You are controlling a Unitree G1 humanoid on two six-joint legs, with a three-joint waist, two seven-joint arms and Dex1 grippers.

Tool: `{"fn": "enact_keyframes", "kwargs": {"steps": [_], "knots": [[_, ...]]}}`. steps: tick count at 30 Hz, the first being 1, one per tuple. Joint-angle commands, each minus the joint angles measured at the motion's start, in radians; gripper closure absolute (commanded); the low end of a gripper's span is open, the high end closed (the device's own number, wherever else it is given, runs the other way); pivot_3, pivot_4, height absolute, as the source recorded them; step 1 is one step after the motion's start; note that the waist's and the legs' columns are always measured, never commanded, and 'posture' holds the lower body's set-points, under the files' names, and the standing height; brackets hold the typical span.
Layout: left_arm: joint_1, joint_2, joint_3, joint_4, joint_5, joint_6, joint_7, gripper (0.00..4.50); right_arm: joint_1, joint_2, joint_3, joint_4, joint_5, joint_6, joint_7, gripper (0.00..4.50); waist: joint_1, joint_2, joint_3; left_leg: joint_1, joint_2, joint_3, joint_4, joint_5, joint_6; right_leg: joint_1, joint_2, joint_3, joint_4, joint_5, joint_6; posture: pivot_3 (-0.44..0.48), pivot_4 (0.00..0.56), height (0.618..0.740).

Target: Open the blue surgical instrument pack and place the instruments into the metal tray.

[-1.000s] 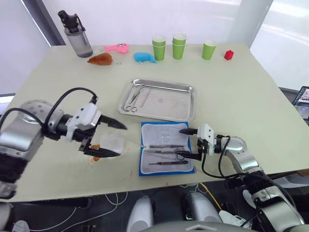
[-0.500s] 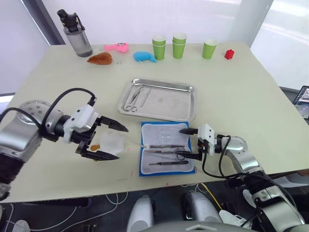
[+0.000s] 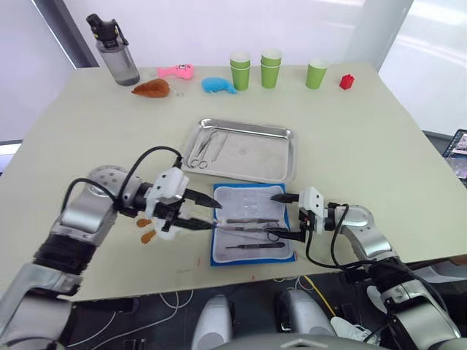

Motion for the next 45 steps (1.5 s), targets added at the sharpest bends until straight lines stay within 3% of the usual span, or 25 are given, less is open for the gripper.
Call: {"fn": "enact_keyframes", "kwargs": {"steps": [1,5,16,29,40,42,44,45], "knots": [[-0.027,-0.051,-0.004,0.030,0.075,-0.013,0.009,2.47,0.051,-0.031,0.059,0.136,-0.101,0.063,-0.017,0.00,-0.002,0.000,0.000,0.000,0.000,0.000,0.000,0.000,0.000,0.000,0.000,0.000,0.000,0.000,0.000,0.000,0.150,0.734],[-0.056,-0.135,-0.024,0.106,0.162,-0.048,0.036,2.47,0.055,-0.036,0.059,0.122,-0.099,0.069,-0.018,0.00,-0.002,-0.001,-0.001,0.000,0.000,0.001,0.000,0.000,0.000,0.000,0.001,0.001,0.001,0.001,-0.001,0.000,0.150,0.734],[-0.094,-0.249,-0.028,0.251,0.299,-0.143,0.073,2.47,0.061,-0.037,0.059,0.116,-0.098,0.071,-0.023,0.00,-0.001,-0.003,-0.003,0.000,0.000,-0.001,0.001,0.000,0.000,0.001,0.002,0.002,0.002,0.002,-0.002,0.000,0.150,0.734],[-0.054,-0.250,-0.014,0.254,0.315,-0.169,0.035,2.47,0.066,-0.040,0.059,0.112,-0.098,0.071,-0.023,0.00,-0.001,-0.002,-0.005,0.000,0.000,-0.001,0.001,0.000,0.000,0.001,0.003,0.002,0.002,0.002,-0.003,0.000,0.150,0.734],[-0.033,-0.273,-0.024,0.284,0.347,-0.186,0.078,2.47,0.064,-0.040,0.057,0.114,-0.098,0.070,-0.026,0.00,0.000,-0.001,-0.007,0.000,0.000,-0.001,0.001,0.000,0.000,0.001,0.003,0.002,0.002,0.002,-0.003,0.000,0.150,0.734],[-0.027,-0.274,-0.026,0.283,0.346,-0.185,0.079,3.11,0.065,-0.041,0.057,0.114,-0.098,0.070,-0.027,0.00,0.000,0.000,-0.009,0.000,0.000,-0.001,0.001,0.000,0.000,0.001,0.003,0.002,0.002,0.002,-0.003,0.000,0.150,0.734],[-0.023,-0.276,-0.025,0.280,0.340,-0.177,0.073,4.14,0.066,-0.041,0.058,0.113,-0.098,0.071,-0.027,0.00,0.000,0.000,-0.010,0.000,0.000,-0.001,0.001,0.000,0.000,0.001,0.003,0.002,0.002,0.002,-0.003,0.000,0.150,0.734],[-0.020,-0.276,-0.024,0.277,0.337,-0.172,0.070,4.39,0.066,-0.041,0.058,0.112,-0.098,0.071,-0.027,0.00,0.000,0.001,-0.010,0.000,0.000,-0.001,0.001,0.000,0.000,0.001,0.003,0.002,0.002,0.002,-0.003,0.000,0.150,0.734]]}}
